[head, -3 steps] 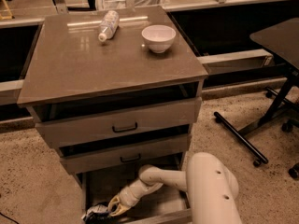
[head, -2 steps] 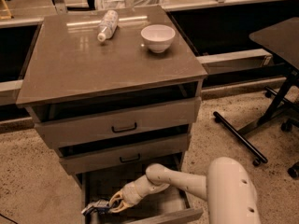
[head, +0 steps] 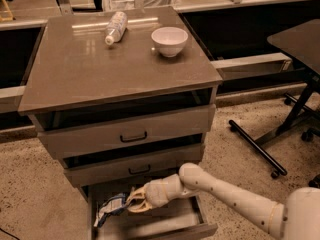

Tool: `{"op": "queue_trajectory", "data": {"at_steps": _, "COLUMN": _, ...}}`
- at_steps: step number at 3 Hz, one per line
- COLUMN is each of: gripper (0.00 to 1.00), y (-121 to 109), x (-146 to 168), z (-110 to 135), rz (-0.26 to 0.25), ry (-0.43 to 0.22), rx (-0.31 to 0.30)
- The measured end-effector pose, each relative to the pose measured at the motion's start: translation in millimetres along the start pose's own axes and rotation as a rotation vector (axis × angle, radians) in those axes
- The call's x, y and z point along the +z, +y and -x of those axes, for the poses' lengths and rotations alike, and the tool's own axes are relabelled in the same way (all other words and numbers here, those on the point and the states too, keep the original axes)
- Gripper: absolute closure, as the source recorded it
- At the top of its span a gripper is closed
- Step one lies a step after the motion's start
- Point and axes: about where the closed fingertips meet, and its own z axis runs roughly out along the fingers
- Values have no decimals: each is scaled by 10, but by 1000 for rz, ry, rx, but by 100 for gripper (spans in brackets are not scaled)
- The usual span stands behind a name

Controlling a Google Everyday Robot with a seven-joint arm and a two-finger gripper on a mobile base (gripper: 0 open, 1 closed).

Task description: Pick blue chip bag from bottom drawer and place on counter

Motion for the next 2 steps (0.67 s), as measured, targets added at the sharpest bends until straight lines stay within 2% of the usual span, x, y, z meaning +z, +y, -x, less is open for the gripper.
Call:
{"op": "queue_trajectory", "data": {"at_steps": 1, "gripper": 100, "y": -486, "x": -733, "z": 412, "rz": -14, "ry": -35, "rx": -95}}
{"op": "queue_trajectory", "data": {"at_steps": 2, "gripper": 100, "y": -1202, "x": -1756, "z": 781, "rz": -43, "ry": -85, "rx": -164}}
